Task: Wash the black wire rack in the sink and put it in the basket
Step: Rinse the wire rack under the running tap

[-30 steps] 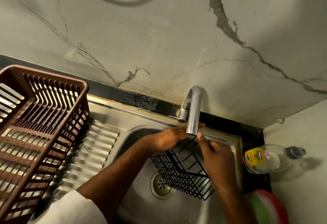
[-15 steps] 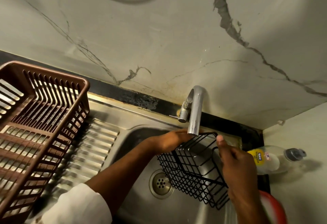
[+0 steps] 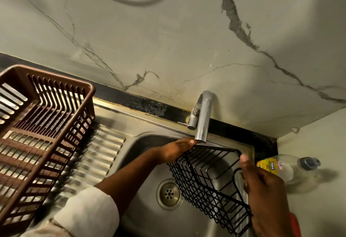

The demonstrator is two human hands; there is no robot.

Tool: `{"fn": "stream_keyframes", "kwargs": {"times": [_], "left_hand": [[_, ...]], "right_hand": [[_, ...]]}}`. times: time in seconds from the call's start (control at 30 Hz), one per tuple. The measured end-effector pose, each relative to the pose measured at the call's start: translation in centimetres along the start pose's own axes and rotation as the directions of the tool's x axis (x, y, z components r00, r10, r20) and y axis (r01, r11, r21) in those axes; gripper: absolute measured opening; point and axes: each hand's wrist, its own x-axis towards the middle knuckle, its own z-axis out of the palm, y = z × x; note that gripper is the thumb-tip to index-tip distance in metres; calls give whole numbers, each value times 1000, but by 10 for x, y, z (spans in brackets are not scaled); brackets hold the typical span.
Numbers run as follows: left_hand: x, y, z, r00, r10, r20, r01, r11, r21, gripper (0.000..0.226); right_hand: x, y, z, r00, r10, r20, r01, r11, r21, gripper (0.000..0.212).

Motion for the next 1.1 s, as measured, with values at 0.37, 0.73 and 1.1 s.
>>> {"fn": "stream_keyframes", "kwargs": {"times": [0.37,0.73,1.1], "left_hand": [[-21,76,45,975,211,68,-218,966,141,48],[-18,20,19,994,73,-80,-77,996,-55,81],[-17,29,-5,987,0,-160,-102,770,-630,32]], "right_hand": [[-3,2,13,986,-161,39,164,983,-78,60],[-17,3,-20,998,-21,54,10,981,195,63],[-2,62,-24,933,310,181,-351,682,642,100]]}}
